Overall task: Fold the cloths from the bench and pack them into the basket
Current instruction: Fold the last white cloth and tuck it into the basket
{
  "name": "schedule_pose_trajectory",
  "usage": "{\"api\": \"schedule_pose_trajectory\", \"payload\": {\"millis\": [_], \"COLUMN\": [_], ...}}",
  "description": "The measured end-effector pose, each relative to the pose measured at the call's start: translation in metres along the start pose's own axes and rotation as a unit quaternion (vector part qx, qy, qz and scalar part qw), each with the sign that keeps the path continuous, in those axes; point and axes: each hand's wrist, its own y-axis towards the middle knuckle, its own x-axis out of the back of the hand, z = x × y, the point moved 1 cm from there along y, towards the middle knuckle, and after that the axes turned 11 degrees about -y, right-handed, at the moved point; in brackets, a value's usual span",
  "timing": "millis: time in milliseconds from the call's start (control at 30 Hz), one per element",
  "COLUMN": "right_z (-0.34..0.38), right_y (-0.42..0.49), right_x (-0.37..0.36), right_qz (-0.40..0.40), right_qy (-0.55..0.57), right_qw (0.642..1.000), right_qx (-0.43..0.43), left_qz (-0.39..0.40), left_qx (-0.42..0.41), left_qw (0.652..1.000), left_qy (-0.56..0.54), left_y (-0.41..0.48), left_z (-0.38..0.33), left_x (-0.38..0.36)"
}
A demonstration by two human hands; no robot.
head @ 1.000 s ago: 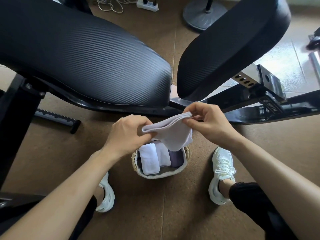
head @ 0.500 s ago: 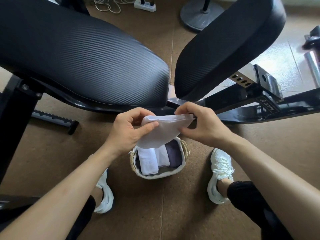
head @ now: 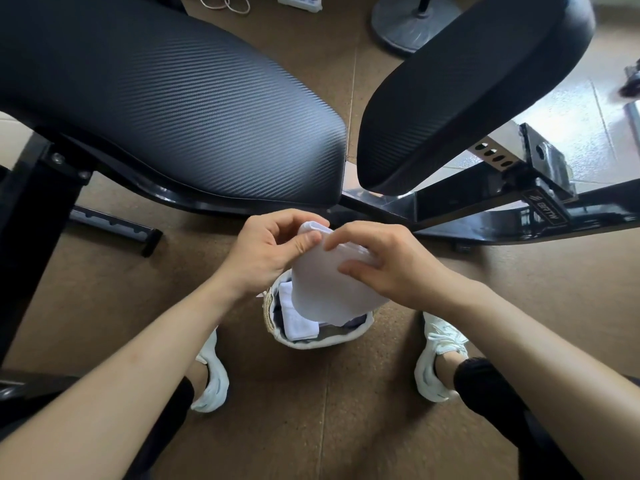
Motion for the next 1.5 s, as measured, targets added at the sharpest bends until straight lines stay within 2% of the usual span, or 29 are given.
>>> {"api": "schedule_pose_trajectory", "payload": {"millis": [167,267,400,500,633,733,867,1033,1167,1233,1333,1500], "right_z": [-0.001,0.001,-0.003,-0.009,-0.028,-0.050,-0.077,-0.091,-0.090,-0.091,-0.094,-0.089], "right_y": [-0.003,-0.007,-0.016,-0.024,-0.034,-0.038,-0.040,-0.042,-0.047,-0.049,-0.046,-0.039], "right_x": [0.000,0.014,0.032,0.041,0.059,0.068,0.066,0.057,0.047,0.037,0.028,0.019], "right_qz": [0.006,-0.017,-0.060,-0.093,-0.188,-0.222,-0.214,-0.189,-0.131,-0.103,-0.084,-0.062], "right_qy": [0.022,0.058,0.106,0.134,0.189,0.142,0.059,0.023,-0.026,-0.049,-0.084,-0.083], "right_qw": [1.000,0.998,0.992,0.984,0.956,0.948,0.938,0.921,0.939,0.949,0.948,0.949], "right_qx": [0.008,-0.003,-0.040,-0.076,-0.122,-0.180,-0.266,-0.340,-0.317,-0.294,-0.294,-0.298], "left_qz": [0.012,0.041,0.100,0.090,0.089,0.086,0.076,-0.041,-0.171,-0.214,-0.218,-0.166], "left_qx": [0.008,0.054,0.094,0.117,0.152,0.170,0.190,0.221,0.210,0.182,0.150,0.124], "left_qw": [1.000,0.996,0.990,0.985,0.972,0.965,0.956,0.965,0.963,0.960,0.959,0.967], "left_qy": [-0.010,-0.061,0.026,0.085,0.157,0.179,0.209,0.137,-0.001,0.023,0.098,0.147], "left_y": [0.000,-0.002,-0.007,-0.008,-0.007,-0.009,-0.007,-0.002,0.000,-0.002,-0.005,-0.008], "left_z": [-0.002,-0.003,0.012,0.031,0.053,0.057,0.060,0.064,0.054,0.047,0.043,0.036], "left_x": [-0.004,-0.005,-0.015,-0.023,-0.023,-0.022,-0.012,0.007,0.020,0.026,0.035,0.031]}}
